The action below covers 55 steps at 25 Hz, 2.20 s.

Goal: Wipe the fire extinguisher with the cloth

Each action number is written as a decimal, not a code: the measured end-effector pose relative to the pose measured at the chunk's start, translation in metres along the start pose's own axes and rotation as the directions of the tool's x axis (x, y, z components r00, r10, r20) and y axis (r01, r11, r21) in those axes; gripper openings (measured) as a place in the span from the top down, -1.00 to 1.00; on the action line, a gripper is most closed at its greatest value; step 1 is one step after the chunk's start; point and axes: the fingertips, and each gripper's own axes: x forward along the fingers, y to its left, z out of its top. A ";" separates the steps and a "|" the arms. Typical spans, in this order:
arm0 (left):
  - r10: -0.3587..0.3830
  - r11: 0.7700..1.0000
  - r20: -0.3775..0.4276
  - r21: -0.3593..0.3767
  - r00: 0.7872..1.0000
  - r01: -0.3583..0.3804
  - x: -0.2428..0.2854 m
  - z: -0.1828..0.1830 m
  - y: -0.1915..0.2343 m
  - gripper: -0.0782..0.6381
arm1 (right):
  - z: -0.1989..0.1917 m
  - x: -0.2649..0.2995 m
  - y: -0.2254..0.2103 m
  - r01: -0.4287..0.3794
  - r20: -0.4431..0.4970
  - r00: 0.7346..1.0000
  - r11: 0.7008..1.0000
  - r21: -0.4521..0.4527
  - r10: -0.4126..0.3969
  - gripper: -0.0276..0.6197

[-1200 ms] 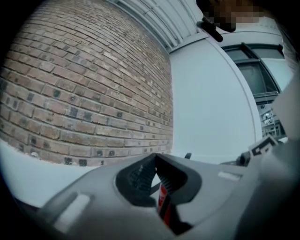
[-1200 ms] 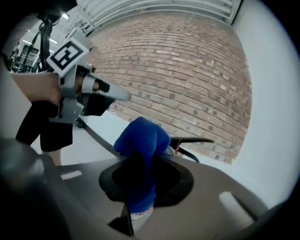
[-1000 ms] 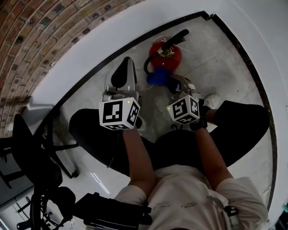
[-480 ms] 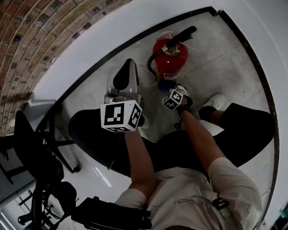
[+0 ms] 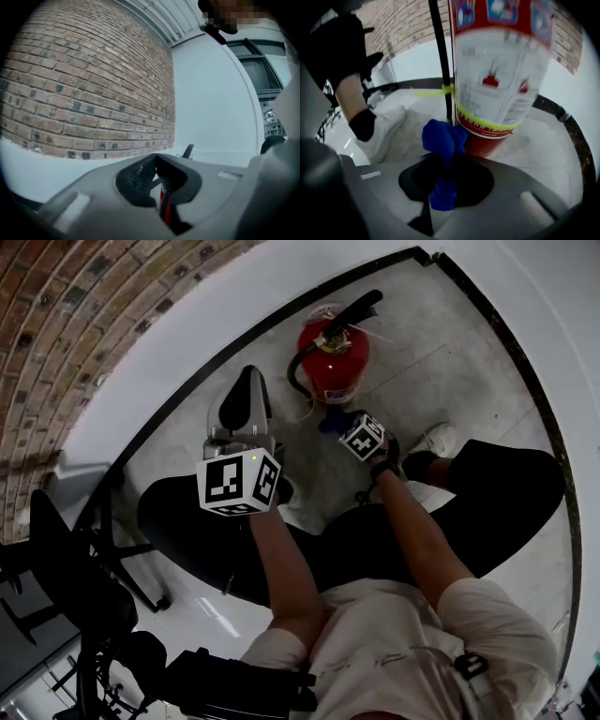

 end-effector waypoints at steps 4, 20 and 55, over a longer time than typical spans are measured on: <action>-0.007 1.000 0.021 -0.003 1.000 0.007 0.003 0.010 -0.004 0.78 | 0.057 -0.101 0.015 -0.127 0.362 0.932 0.953 0.275 0.019 0.70; -0.053 0.999 0.069 0.008 0.996 0.053 0.001 0.031 -0.028 0.78 | 0.162 -0.268 -0.029 -0.554 0.831 0.454 0.629 0.546 -0.322 0.73; -0.094 0.995 0.039 -0.010 0.995 0.095 0.033 0.026 -0.038 0.78 | 0.181 -0.322 -0.071 -0.818 0.914 0.391 0.414 0.400 -0.109 0.73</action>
